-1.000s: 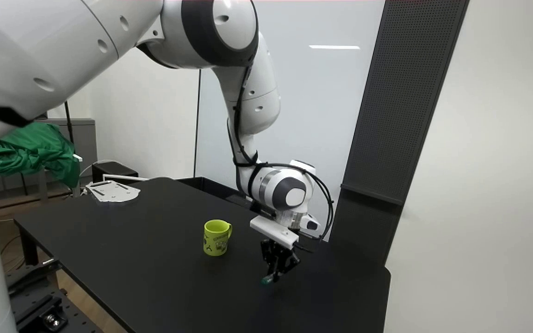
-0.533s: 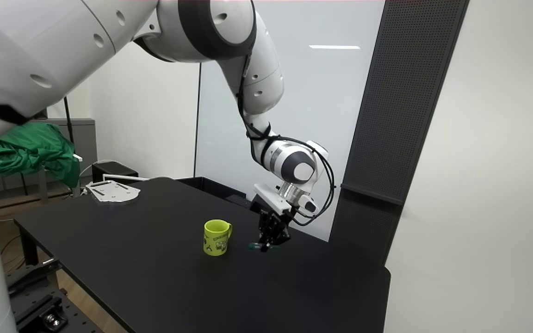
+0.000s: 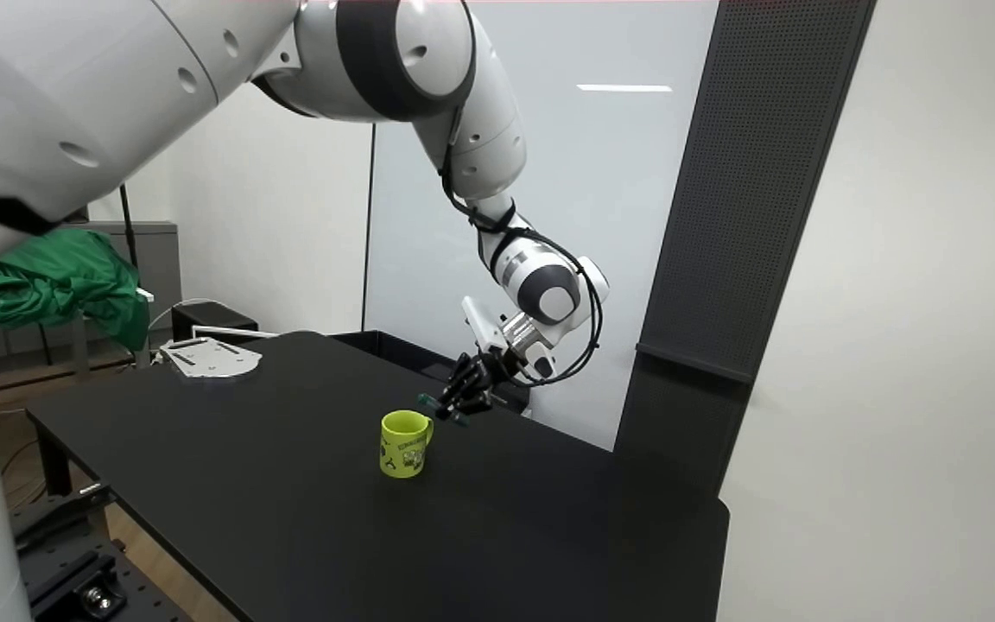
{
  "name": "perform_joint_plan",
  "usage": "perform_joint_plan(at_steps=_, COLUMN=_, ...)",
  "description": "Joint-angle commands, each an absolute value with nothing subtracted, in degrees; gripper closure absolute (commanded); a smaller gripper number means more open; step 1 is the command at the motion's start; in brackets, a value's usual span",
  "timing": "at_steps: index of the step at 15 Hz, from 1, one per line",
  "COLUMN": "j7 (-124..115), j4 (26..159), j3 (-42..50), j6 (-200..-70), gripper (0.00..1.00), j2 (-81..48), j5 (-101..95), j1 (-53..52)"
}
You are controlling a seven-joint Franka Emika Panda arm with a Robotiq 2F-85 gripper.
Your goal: Pick up the pen from the table and place it on the table.
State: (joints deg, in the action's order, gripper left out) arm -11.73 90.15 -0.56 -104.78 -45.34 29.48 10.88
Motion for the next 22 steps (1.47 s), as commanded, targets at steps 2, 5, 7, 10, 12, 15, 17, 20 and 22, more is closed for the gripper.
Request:
perform_joint_plan(at_steps=2, j7=-16.11, j4=85.06, j3=-1.80, j6=-98.84, gripper=0.95, j2=-48.57, j5=35.94, j1=10.95)
perform_joint_plan(at_steps=5, j7=-16.78, j4=83.74, j3=-1.81, j6=-96.87, gripper=0.95, j2=-50.40, j5=39.68, j1=10.43)
perform_joint_plan(at_steps=7, j7=-16.96, j4=82.95, j3=-1.70, j6=-95.94, gripper=0.95, j2=-51.59, j5=41.67, j1=10.01)
perform_joint_plan(at_steps=10, j7=-17.45, j4=82.03, j3=-1.61, j6=-94.96, gripper=0.95, j2=-53.16, j5=44.21, j1=9.32)
perform_joint_plan(at_steps=12, j7=-17.79, j4=81.26, j3=-1.60, j6=-93.89, gripper=0.95, j2=-54.28, j5=45.30, j1=8.91)
perform_joint_plan(at_steps=15, j7=-18.10, j4=80.40, j3=-1.28, j6=-92.98, gripper=0.95, j2=-55.84, j5=46.74, j1=8.59)
perform_joint_plan(at_steps=17, j7=-18.36, j4=79.82, j3=-1.05, j6=-92.60, gripper=0.95, j2=-57.12, j5=47.43, j1=8.78)
perform_joint_plan(at_steps=20, j7=-18.58, j4=78.78, j3=-0.60, j6=-92.41, gripper=0.95, j2=-59.53, j5=48.32, j1=9.20)
perform_joint_plan(at_steps=22, j7=-18.46, j4=77.91, j3=-0.33, j6=-92.40, gripper=0.95, j2=-61.34, j5=48.93, j1=9.49)
